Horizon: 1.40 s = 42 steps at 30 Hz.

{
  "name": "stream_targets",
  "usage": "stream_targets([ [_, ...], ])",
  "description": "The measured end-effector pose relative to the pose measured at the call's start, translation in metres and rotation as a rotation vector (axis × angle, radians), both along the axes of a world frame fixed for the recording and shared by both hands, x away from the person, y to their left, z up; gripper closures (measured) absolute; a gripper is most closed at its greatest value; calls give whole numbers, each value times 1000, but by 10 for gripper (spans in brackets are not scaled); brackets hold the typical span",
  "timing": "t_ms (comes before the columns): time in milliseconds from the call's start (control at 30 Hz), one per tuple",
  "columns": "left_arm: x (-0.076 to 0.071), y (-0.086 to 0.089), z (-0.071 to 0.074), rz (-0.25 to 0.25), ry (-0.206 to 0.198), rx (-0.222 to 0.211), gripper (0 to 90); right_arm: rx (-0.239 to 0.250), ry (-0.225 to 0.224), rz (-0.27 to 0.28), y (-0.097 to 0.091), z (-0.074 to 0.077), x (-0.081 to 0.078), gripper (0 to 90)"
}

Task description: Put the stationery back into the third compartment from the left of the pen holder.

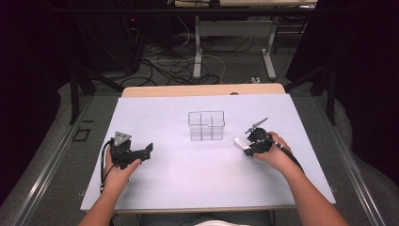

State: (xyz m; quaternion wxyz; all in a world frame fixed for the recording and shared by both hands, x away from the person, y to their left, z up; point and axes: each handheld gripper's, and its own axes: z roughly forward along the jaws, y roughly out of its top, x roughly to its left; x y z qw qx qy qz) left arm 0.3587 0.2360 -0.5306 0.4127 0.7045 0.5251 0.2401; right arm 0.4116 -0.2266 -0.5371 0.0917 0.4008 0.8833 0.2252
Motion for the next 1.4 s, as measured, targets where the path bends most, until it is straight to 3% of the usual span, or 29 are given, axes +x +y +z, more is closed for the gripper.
stream_targets([
  [67, 0, 0, 0, 0, 0, -1, 4, 1, 12, -21, 0, 1, -2, 673],
  [133, 0, 0, 0, 0, 0, -2, 4, 24, -15, -1, 0, -1, -1, 674],
  [267, 0, 0, 0, -5, 0, 2, 5, 1, -26, -5, 2, 4, -3, 675],
  [533, 0, 0, 1, -2, -2, 4, 4, 17, -115, 31, 8, 20, -9, 674],
  [600, -1, 0, 2, -3, -5, 1, 5, -12, -132, 75, 11, 25, -12, 675],
  [800, -1, -1, 3, -16, -5, 4, 4, -118, -273, 223, 20, 40, -25, 674],
  [967, -1, -4, 6, -36, -1, 0, 4, -178, -373, 342, 34, 47, -34, 674],
  [1033, -1, -6, 9, -51, 5, -9, 4, -222, -422, 394, 40, 48, -37, 673],
  [1300, 1, -13, 13, -143, 55, -53, 5, -324, -604, 599, 58, 43, -50, 674],
  [1400, 1, -14, 13, -164, 65, -63, 4, -365, -687, 701, 62, 41, -52, 674],
])
